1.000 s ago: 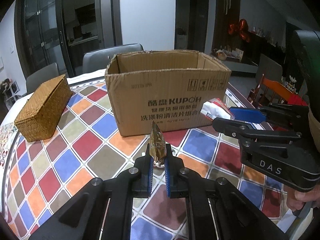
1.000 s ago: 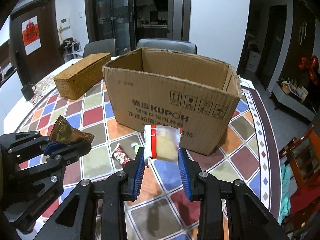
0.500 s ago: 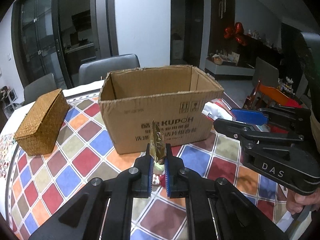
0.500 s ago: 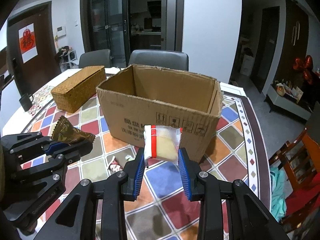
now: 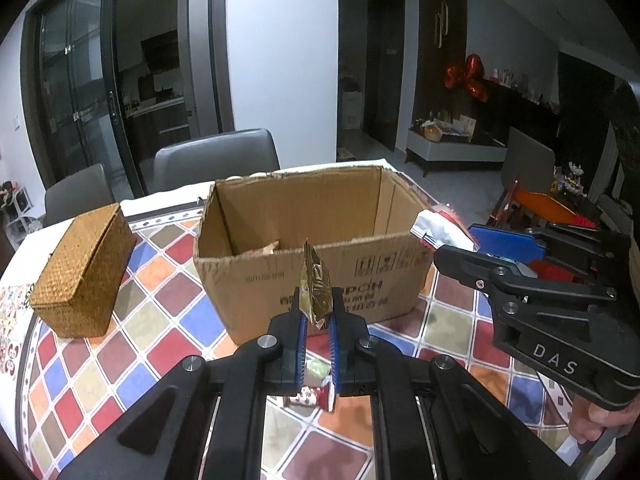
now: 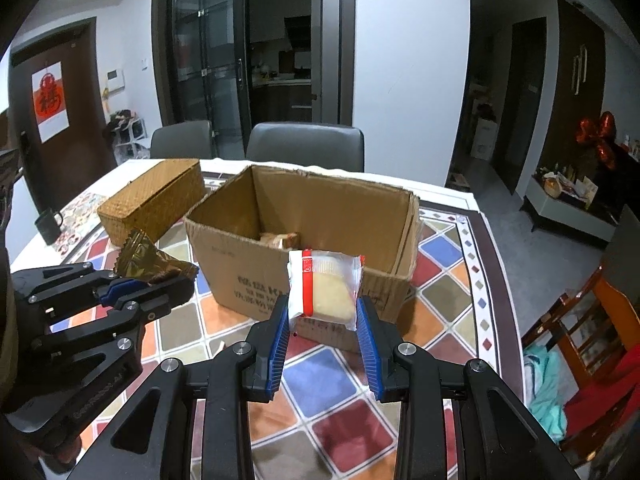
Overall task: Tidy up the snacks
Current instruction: 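Carry the gold candy and clear cake bag up over the box, then open both tools to drop the candy and cake bag into the box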
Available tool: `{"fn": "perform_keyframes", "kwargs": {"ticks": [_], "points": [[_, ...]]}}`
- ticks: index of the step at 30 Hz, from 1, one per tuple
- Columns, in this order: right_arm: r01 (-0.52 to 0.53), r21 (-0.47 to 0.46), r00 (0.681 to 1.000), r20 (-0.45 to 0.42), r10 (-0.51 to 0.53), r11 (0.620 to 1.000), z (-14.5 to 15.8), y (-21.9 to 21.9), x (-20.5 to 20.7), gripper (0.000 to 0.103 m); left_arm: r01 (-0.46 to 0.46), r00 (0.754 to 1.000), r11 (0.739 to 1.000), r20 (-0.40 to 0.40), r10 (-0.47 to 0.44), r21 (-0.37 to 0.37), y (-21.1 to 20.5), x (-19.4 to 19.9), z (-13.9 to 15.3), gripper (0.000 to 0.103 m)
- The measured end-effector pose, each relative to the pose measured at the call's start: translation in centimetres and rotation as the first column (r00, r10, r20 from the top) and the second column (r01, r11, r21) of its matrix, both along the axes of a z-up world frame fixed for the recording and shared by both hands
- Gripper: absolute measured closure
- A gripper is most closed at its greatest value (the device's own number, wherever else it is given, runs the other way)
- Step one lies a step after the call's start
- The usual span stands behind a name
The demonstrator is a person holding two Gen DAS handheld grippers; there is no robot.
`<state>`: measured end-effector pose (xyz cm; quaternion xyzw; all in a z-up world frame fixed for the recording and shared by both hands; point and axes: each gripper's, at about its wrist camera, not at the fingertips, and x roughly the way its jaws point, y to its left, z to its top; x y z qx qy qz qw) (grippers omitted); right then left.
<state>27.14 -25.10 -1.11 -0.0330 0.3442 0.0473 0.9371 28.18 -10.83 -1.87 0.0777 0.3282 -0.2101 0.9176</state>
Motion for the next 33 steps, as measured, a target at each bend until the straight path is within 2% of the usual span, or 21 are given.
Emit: {"fn": "perform_keyframes", "kwargs": {"ticks": [16, 33], "points": [[0.018, 0.001, 0.999, 0.052, -0.018, 1.000, 2.5, -0.1, 2.6, 0.069, 0.021, 1.000, 1.000, 0.022, -0.021, -0.009, -0.4, 3.4, 1.9, 0.092], [0.046, 0.003, 0.998, 0.049, -0.046, 0.999, 2.2, -0.7, 7.0, 0.069, 0.038, 0.999, 0.999, 0.017, -0.037, -0.018, -1.4, 8.8, 2.3, 0.091]]}}
